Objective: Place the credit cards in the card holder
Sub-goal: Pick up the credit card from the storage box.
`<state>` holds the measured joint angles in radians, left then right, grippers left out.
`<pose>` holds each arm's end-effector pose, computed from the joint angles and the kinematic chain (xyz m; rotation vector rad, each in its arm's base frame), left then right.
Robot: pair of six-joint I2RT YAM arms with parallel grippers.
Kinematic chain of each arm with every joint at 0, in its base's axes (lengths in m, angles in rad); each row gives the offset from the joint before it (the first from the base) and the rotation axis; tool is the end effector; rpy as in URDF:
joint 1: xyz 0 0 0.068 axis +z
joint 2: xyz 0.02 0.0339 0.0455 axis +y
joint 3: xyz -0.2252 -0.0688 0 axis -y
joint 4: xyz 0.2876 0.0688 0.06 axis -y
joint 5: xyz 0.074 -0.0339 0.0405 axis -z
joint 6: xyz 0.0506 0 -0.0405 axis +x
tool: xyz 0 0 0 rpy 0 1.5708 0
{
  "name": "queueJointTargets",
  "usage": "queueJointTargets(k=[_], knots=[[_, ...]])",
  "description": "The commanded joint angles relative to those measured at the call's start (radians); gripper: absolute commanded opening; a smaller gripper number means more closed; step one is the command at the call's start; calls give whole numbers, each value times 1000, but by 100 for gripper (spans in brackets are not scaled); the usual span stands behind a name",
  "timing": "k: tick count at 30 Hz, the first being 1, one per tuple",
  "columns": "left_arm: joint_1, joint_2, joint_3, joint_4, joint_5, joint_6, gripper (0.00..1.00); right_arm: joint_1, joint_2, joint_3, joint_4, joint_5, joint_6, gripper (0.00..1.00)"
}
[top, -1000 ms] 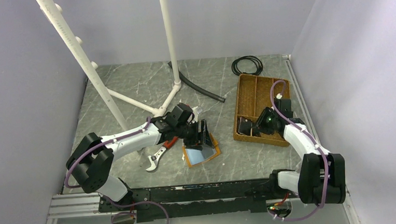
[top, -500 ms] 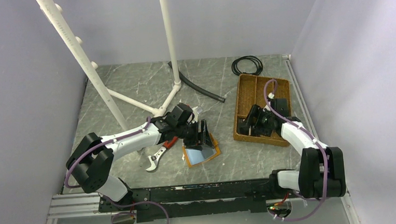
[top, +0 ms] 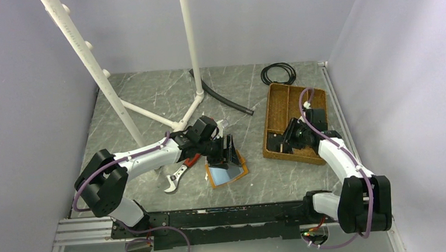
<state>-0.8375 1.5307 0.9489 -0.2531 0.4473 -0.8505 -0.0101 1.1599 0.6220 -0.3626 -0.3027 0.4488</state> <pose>0.2277 -0.2855 0.1419 0.2211 2.7254 -1.1964 0.2839 0.0122 0.1283 0.4384 2.4598 0.5605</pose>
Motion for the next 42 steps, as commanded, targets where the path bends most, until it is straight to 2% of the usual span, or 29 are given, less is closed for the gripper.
queueJointTargets(k=[1,10,36,38,42], knots=[[0,1,31,22,18,14,70,1,5,29,9,-28,-1,33],[1,-2,24,21,16,13,70,1,50,10,46,-50,5,30],[0,-4,16,31,17,11,70,2,11,23,63,-134,16,22],[1,-4,16,34,18,11,70,2,10,27,46,-94,15,21],[1,-5,14,34,19,11,70,3,17,39,15,-31,-14,26]])
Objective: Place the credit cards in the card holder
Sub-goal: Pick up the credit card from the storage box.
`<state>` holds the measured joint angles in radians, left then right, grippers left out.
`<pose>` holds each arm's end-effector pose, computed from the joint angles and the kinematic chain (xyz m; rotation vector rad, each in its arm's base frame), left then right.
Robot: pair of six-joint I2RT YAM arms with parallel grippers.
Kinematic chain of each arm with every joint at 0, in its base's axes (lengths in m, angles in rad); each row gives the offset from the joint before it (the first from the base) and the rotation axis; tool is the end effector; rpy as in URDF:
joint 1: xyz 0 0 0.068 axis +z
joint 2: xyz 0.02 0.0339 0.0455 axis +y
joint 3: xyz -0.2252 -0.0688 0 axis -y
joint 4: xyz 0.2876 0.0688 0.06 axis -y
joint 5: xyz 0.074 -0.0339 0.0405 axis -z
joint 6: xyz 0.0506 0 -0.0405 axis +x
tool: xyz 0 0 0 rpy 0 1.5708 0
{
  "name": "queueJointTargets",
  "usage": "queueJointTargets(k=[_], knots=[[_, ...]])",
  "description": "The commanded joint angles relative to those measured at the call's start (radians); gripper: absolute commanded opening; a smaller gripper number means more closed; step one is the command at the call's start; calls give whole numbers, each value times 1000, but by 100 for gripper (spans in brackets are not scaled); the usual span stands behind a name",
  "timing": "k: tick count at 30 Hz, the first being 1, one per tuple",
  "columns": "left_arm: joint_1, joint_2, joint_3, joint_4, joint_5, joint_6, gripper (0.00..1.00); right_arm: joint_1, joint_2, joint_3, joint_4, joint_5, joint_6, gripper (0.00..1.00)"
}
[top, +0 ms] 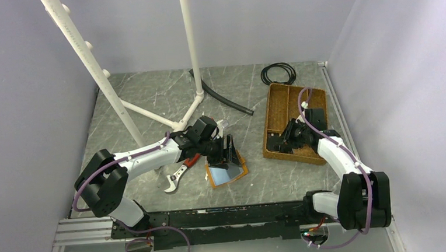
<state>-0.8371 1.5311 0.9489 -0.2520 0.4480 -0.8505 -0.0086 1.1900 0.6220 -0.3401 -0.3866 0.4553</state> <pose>0.2279 -0.2855 0.1419 0.2212 2.7247 -1.1975 0.2855 0.0166 0.1232 0.4108 2.4712 0.6676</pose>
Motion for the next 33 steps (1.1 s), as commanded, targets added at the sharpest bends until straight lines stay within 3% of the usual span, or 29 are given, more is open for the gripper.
queueJointTargets(k=[1,14,33], knots=[[0,-6,13,32,18,11,70,1,-3,39,-10,46,-24,26],[0,-7,11,34,17,13,70,2,34,11,41,-16,-12,27],[0,-2,16,36,23,19,71,2,-50,-3,69,-140,88,25]])
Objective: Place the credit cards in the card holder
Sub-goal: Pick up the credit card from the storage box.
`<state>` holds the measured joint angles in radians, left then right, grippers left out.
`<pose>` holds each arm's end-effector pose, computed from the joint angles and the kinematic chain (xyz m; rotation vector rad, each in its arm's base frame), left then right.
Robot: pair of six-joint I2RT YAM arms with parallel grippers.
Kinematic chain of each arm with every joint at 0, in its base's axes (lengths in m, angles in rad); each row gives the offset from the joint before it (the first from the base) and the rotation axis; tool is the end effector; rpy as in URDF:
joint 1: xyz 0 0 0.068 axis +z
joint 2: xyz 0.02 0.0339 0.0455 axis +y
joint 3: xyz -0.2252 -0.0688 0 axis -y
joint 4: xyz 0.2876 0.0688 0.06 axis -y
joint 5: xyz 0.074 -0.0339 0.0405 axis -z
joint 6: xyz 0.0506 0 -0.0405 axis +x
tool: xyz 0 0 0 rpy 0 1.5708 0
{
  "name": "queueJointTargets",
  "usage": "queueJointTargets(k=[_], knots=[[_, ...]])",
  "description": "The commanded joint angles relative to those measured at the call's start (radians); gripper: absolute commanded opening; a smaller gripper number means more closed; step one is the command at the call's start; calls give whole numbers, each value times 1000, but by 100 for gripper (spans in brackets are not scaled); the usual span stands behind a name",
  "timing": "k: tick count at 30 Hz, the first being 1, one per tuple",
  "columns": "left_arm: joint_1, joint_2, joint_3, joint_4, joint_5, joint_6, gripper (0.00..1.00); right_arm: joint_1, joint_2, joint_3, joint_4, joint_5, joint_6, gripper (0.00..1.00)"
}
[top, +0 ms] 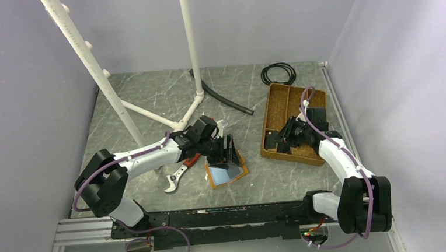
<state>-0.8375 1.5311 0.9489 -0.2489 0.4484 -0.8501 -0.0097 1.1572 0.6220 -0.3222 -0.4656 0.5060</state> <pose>0.2279 -0.2858 0.1422 0.2233 2.7215 -1.2001 0.2857 0.0199 0.1345 0.4153 2.4236 0.7871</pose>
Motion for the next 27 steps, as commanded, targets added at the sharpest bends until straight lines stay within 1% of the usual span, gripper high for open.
queueJointTargets(k=[1,11,16,23,24,27], knots=[[0,0,16,33,23,19,71,4,-12,-5,58,-68,42,25],[0,-4,15,28,21,21,70,4,19,-60,171,-124,135,20],[1,-9,8,28,18,19,70,4,37,-65,179,-94,130,18],[1,-9,1,38,19,15,70,4,63,-54,176,-71,93,19],[1,-10,-1,38,21,14,70,4,61,-52,170,-64,87,20],[0,-14,-5,42,19,12,70,4,53,-46,161,-52,65,26]])
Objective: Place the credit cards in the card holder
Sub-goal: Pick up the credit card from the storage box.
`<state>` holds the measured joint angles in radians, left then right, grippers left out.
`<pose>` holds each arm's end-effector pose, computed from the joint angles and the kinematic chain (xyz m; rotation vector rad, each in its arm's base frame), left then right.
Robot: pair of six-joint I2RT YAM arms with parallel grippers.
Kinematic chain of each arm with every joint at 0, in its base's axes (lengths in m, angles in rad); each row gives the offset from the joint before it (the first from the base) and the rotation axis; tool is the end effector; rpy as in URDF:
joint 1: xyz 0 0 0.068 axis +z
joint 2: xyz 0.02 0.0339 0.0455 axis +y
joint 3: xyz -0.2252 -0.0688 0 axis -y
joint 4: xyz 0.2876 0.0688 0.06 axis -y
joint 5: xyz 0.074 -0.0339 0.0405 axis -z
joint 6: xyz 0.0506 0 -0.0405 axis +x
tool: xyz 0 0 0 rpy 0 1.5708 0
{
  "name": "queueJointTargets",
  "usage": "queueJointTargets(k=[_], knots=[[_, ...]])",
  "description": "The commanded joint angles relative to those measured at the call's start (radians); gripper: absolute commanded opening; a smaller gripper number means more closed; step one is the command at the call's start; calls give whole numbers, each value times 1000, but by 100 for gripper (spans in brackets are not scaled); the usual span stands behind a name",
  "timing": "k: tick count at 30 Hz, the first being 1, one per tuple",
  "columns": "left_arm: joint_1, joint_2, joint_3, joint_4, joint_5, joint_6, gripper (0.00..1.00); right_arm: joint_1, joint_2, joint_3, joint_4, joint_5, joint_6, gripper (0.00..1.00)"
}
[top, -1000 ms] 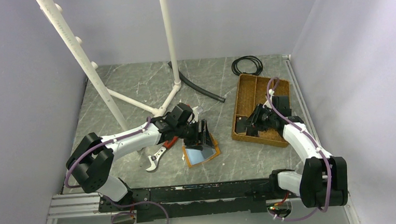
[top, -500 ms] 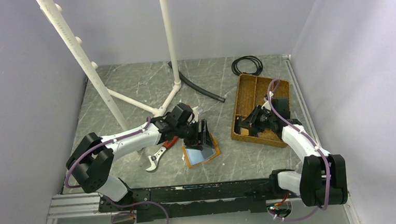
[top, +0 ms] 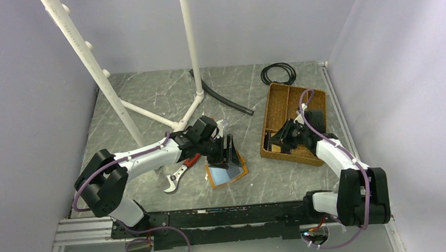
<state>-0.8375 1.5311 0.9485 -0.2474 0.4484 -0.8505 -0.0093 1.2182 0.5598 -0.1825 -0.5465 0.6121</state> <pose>0.2280 -0.2858 0.1421 0.2231 2.7205 -1.2010 0.2848 0.0236 0.1090 0.4982 2.4078 0.9316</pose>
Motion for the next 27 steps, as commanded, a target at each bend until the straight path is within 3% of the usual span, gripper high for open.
queueJointTargets(k=[1,11,14,18,22,24,27], knots=[[0,-14,-6,40,19,13,70,3,-5,20,22,30,-49,27],[0,-17,-11,48,21,7,70,110,66,68,56,89,-84,33],[0,-24,-14,43,17,5,71,147,67,110,4,198,-96,23],[0,-36,-10,15,1,12,71,196,3,197,-177,353,-123,0],[2,-50,-2,-12,-9,27,72,199,-115,265,-331,412,-151,0],[9,-58,7,-24,-4,35,74,200,-172,293,-382,408,-177,0],[52,-86,-1,7,58,36,87,203,-192,321,-388,193,-245,0]])
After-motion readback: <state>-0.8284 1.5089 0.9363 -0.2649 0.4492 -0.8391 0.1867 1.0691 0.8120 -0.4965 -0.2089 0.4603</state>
